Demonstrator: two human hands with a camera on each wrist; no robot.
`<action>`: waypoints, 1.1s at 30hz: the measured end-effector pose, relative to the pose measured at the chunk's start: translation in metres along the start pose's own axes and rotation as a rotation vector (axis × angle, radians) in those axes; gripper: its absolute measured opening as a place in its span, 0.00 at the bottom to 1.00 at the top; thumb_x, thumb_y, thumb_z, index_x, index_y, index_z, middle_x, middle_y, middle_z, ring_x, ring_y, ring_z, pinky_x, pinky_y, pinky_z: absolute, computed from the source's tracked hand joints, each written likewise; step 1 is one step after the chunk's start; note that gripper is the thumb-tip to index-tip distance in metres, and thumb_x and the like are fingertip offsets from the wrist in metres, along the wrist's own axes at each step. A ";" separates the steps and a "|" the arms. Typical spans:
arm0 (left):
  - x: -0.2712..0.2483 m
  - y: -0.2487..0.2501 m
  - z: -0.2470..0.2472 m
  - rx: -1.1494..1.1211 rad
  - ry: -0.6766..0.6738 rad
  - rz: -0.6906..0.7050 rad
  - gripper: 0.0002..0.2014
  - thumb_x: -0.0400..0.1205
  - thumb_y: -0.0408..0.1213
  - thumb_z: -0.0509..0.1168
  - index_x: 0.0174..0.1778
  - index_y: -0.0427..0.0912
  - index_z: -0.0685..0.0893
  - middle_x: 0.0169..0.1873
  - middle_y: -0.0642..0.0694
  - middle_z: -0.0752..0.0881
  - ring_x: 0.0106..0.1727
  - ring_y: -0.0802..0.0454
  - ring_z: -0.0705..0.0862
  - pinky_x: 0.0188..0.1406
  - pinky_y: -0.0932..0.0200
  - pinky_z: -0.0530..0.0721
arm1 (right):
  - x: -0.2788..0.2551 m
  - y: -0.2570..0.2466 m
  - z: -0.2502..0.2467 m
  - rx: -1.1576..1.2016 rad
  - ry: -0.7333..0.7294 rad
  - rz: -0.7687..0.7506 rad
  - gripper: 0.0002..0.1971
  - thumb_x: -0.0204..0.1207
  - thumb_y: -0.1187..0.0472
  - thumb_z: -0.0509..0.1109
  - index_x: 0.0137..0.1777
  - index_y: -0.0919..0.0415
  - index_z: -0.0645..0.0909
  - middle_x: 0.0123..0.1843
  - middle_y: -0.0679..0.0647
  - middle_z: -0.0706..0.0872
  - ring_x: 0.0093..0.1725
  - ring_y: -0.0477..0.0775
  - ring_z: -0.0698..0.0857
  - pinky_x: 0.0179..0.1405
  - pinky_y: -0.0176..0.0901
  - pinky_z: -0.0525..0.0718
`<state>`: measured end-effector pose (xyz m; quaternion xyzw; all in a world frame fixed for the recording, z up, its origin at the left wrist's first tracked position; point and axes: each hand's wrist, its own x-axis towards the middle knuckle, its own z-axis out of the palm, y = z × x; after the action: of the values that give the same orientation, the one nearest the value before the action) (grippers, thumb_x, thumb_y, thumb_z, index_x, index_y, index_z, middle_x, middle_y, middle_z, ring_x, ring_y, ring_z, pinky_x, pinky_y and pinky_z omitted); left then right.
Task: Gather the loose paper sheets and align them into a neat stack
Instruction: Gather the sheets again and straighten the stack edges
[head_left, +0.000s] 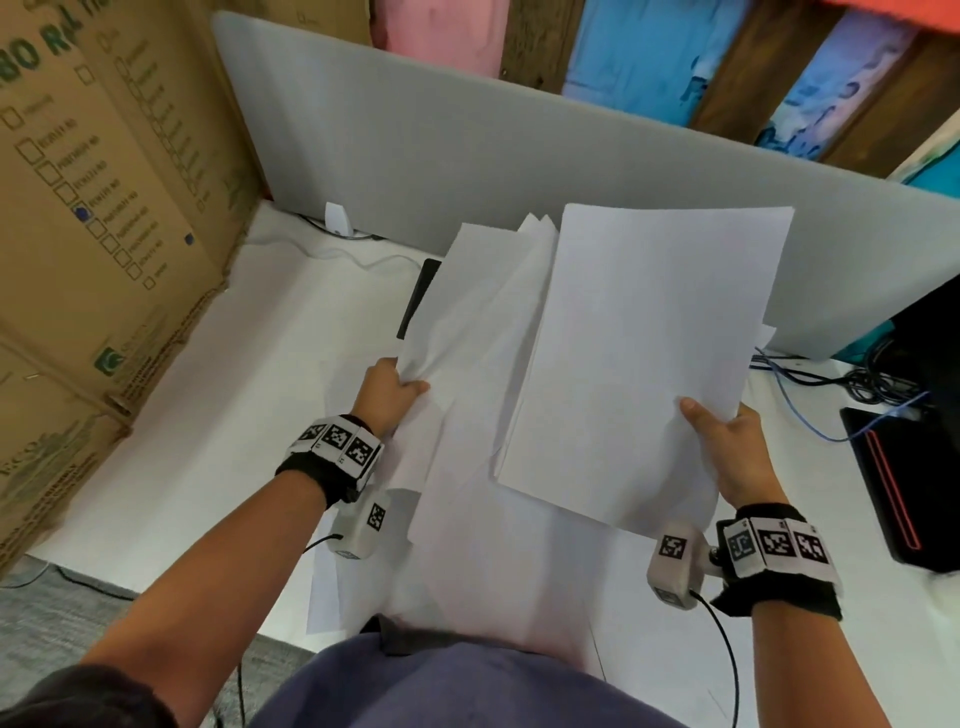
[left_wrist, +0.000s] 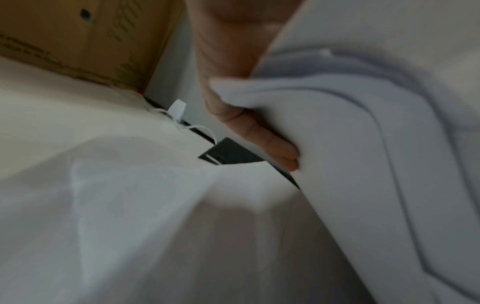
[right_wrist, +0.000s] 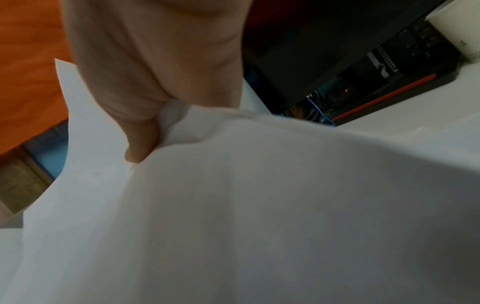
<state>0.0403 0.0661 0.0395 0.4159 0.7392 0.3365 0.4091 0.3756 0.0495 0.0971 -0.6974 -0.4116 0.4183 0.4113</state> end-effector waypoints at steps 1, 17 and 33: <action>0.002 0.002 -0.003 -0.010 0.012 0.009 0.17 0.79 0.29 0.67 0.61 0.25 0.77 0.57 0.31 0.83 0.58 0.37 0.82 0.45 0.60 0.75 | 0.000 -0.001 0.000 0.008 0.005 0.004 0.16 0.79 0.64 0.67 0.64 0.70 0.77 0.50 0.61 0.82 0.49 0.61 0.80 0.45 0.46 0.77; -0.005 -0.042 0.000 -0.136 -0.285 -0.317 0.18 0.74 0.32 0.74 0.58 0.35 0.79 0.55 0.41 0.84 0.56 0.43 0.82 0.61 0.48 0.80 | -0.001 0.000 0.003 0.015 0.020 0.003 0.16 0.79 0.65 0.66 0.65 0.70 0.76 0.53 0.61 0.82 0.45 0.59 0.81 0.36 0.40 0.77; -0.011 -0.013 0.010 0.189 -0.166 0.040 0.17 0.81 0.26 0.61 0.66 0.28 0.76 0.63 0.32 0.81 0.63 0.37 0.80 0.55 0.57 0.77 | 0.004 0.008 0.004 -0.015 0.066 0.035 0.17 0.79 0.64 0.66 0.65 0.71 0.76 0.55 0.64 0.83 0.50 0.61 0.81 0.50 0.50 0.77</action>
<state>0.0485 0.0526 0.0280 0.4936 0.7229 0.2376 0.4211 0.3751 0.0518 0.0875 -0.7211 -0.3887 0.3991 0.4119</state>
